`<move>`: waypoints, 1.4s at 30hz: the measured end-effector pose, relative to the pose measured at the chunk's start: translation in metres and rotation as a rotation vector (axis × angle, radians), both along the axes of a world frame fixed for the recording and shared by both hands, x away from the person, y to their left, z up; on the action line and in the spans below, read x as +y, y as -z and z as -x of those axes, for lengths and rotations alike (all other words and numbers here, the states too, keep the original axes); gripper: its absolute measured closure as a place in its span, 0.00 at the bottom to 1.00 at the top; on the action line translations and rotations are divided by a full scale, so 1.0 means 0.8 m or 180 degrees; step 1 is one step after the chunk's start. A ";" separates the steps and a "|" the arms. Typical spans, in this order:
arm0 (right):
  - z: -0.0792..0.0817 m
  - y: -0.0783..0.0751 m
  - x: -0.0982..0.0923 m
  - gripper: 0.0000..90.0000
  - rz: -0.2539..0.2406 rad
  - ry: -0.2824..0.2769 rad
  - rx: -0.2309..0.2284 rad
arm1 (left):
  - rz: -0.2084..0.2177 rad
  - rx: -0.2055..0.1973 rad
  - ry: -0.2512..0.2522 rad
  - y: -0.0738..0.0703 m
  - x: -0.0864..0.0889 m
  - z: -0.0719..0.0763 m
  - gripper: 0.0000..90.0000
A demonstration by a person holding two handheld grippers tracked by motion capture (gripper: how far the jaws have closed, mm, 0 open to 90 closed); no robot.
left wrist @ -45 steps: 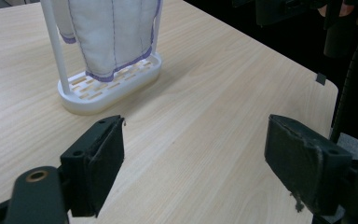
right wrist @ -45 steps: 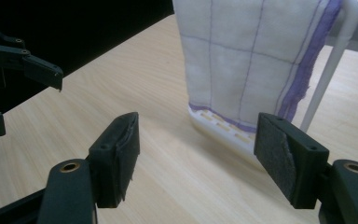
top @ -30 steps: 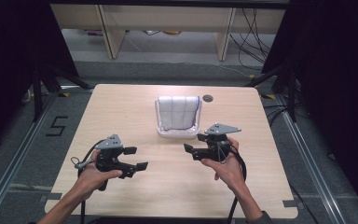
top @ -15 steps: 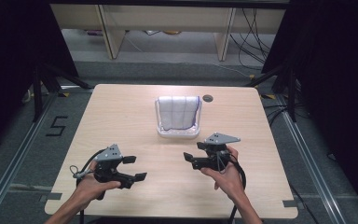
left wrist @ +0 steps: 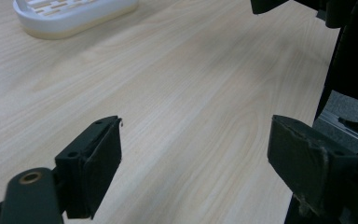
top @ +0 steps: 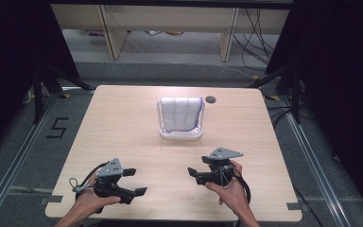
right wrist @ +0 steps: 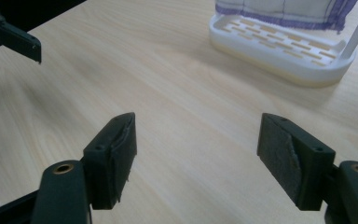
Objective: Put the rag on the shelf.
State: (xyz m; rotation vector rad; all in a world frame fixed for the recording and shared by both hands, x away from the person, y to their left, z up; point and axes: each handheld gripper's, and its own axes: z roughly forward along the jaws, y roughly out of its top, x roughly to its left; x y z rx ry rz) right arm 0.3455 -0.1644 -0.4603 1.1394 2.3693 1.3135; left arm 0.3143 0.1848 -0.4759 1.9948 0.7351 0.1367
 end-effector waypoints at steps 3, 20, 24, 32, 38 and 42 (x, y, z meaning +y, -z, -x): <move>0.009 0.005 0.000 0.29 -0.0059 0.0044 0.0057 | -0.0017 0.0008 0.0019 0.004 0.000 0.005 0.17; 0.048 0.025 -0.003 0.23 0.0089 -0.0047 0.0186 | -0.0116 0.0003 0.0030 0.024 -0.004 0.031 0.17; 0.057 0.031 -0.002 0.22 0.0196 -0.0112 0.0196 | -0.0143 -0.0030 0.0049 0.024 -0.004 0.034 0.17; 0.063 0.038 0.000 0.22 0.0246 -0.0196 0.0196 | -0.0213 -0.0072 0.0020 0.029 -0.003 0.032 0.17; 0.062 0.039 0.000 0.22 0.0312 -0.0172 0.0157 | -0.0239 -0.0053 0.0021 0.031 -0.002 0.030 0.17; 0.061 0.039 0.000 0.22 0.0314 -0.0161 0.0183 | -0.0243 -0.0054 0.0018 0.031 0.000 0.028 0.17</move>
